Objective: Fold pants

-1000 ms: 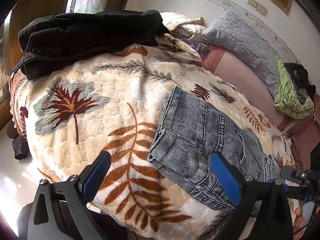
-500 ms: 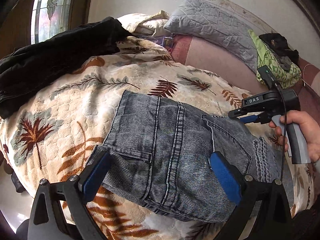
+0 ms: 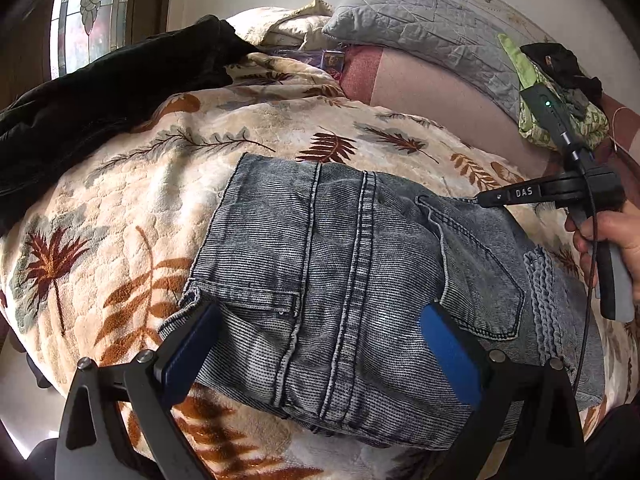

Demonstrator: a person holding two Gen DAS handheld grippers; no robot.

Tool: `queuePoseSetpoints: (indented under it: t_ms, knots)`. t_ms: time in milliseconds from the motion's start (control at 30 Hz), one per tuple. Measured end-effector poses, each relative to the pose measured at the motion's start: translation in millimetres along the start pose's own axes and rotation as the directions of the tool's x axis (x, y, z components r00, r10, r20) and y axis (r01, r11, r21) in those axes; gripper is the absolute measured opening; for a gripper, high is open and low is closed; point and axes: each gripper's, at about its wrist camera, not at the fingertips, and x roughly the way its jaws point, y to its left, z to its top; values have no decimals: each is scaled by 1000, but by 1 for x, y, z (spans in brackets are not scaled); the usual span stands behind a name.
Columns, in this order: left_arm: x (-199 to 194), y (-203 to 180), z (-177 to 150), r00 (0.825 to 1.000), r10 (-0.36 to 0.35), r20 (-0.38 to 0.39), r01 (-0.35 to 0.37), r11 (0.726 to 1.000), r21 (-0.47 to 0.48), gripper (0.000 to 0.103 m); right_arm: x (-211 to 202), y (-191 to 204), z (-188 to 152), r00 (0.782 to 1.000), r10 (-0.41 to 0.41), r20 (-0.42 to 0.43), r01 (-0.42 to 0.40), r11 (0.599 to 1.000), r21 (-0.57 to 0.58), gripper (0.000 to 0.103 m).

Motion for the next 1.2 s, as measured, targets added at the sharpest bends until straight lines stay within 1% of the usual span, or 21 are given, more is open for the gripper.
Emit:
queuePoseSetpoints:
  t_ms: [100,167,200,267,367,433,533,600,633,667,767,800,833,867,933,967,1000,1033,1067,1133,1200]
  knots:
    - [2,-3,-2,1000,13,-9,-13,999,33,100,27,7,-1,998,-47,-29,47,999,-9,5]
    - [3,-5,-3,1000,22,-12,-22,998,56,100,31,19,-1,993,-114,-8,114,992,-58,6]
    - [3,-5,-4,1000,25,-11,-24,998,63,100,29,20,0,993,-122,-8,121,991,-58,7]
    - [3,-4,-4,1000,21,-12,-20,998,61,100,16,8,3,996,-85,16,85,996,7,12]
    - [2,-2,-3,1000,10,-13,-9,999,43,100,-16,-13,3,996,-45,74,34,990,139,12]
    - [3,-2,-3,1000,14,-14,-13,999,48,100,-31,-14,-1,996,35,77,-47,984,173,12]
    - [3,-3,-3,1000,17,-13,-16,999,46,100,-25,-2,-11,988,154,14,-155,974,166,12]
    - [2,-3,-3,1000,16,-12,-16,999,42,100,8,6,-23,983,142,-120,-120,977,176,13]
    - [-1,-2,-3,1000,13,-7,-12,999,34,100,19,5,-27,980,144,-141,-115,975,192,13]
    - [-6,-1,-3,1000,8,9,-8,1000,23,100,16,6,-26,984,130,-121,-104,974,202,12]
    - [-34,9,-2,990,2,144,1,1000,-20,100,-17,29,-12,991,133,-33,-127,983,136,14]
    - [-35,12,-1,988,12,152,-8,1000,-30,100,-28,40,-8,989,146,-3,-145,983,113,14]
    - [-32,15,0,991,14,135,-8,999,-43,100,-37,52,-3,982,185,19,-186,979,86,15]
    - [-25,18,-1,996,13,94,-8,998,-56,100,-40,65,2,974,227,21,-228,972,62,18]
    - [-5,19,-5,999,48,-8,-48,998,-48,100,-34,93,8,963,271,-1,-271,962,11,19]
    - [0,15,-7,996,84,-25,-84,996,-5,100,-24,106,10,963,266,-33,-267,963,-23,19]
    - [3,6,-10,992,128,-18,-127,990,59,100,-5,119,9,970,223,-97,-230,971,-64,19]
    - [5,-1,-13,987,162,-14,-160,981,108,100,13,128,6,980,143,-141,-160,981,-112,20]
    - [7,-5,-15,983,186,-10,-183,974,135,100,16,136,5,988,104,-116,-121,981,-152,21]
    - [3,-1,-14,986,169,-5,-168,979,115,100,6,144,8,993,62,-105,-78,983,-165,21]
    - [-3,9,-10,993,119,-3,-119,991,62,100,-11,136,6,991,117,-68,-125,985,-122,22]
